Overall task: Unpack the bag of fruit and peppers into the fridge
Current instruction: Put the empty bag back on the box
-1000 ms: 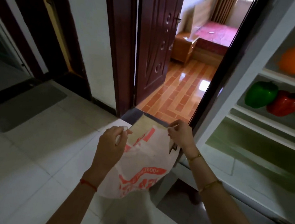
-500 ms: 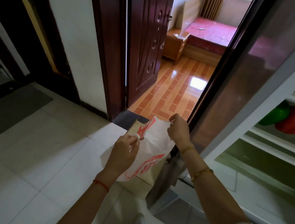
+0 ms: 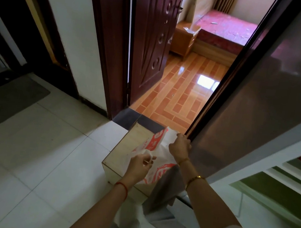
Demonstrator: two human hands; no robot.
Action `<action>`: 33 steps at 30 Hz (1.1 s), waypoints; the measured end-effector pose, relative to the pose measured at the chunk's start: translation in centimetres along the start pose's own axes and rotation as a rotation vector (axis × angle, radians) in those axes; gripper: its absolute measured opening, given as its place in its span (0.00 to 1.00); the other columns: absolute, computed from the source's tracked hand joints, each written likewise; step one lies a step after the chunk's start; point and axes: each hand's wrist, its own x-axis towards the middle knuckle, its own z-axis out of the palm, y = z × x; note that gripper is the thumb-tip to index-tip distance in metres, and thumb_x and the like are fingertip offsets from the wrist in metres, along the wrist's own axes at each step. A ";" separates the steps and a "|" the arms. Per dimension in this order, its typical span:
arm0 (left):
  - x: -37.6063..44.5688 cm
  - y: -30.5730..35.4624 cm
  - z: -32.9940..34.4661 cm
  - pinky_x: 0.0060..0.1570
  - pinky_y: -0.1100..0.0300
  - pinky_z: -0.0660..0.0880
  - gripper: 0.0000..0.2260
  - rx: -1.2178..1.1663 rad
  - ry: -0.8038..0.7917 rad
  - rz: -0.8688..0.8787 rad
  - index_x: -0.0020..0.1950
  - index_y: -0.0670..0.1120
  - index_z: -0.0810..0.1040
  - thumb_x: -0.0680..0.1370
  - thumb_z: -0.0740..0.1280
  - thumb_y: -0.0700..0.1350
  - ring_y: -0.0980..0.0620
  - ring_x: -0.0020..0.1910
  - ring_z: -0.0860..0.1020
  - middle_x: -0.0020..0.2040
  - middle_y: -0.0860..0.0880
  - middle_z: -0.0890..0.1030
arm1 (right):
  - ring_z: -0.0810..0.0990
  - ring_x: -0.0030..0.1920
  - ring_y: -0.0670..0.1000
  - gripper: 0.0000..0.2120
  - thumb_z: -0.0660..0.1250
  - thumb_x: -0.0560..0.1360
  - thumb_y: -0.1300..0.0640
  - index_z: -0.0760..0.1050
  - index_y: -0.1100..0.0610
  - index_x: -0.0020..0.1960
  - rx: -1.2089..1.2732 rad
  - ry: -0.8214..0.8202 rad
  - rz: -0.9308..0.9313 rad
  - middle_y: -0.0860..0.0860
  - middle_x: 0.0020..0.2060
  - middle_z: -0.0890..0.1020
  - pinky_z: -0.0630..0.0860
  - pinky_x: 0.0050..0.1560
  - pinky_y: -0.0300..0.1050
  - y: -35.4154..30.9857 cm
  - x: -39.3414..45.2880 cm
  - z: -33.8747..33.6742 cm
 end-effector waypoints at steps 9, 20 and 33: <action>1.7 -2.4 2.8 0.63 0.52 0.76 0.13 -0.195 -0.269 -0.181 0.64 0.42 0.79 0.79 0.67 0.39 0.45 0.62 0.79 0.58 0.44 0.81 | 0.59 0.74 0.60 0.32 0.63 0.74 0.62 0.59 0.57 0.76 0.050 -0.137 0.098 0.53 0.77 0.59 0.61 0.73 0.54 2.3 0.5 0.9; 3.4 -1.3 -1.9 0.55 0.63 0.72 0.17 0.228 -0.198 0.194 0.70 0.46 0.73 0.81 0.64 0.44 0.49 0.59 0.78 0.63 0.46 0.79 | 0.72 0.62 0.48 0.21 0.63 0.79 0.54 0.65 0.53 0.71 0.253 0.124 0.001 0.49 0.63 0.73 0.72 0.62 0.45 1.2 -6.2 -2.8; -0.7 2.2 -8.5 0.66 0.45 0.71 0.19 0.398 -0.128 0.640 0.70 0.45 0.74 0.80 0.64 0.46 0.45 0.64 0.75 0.65 0.45 0.78 | 0.72 0.65 0.52 0.22 0.67 0.78 0.53 0.68 0.55 0.70 0.255 0.376 -0.014 0.52 0.65 0.75 0.67 0.66 0.43 0.9 -20.5 -5.1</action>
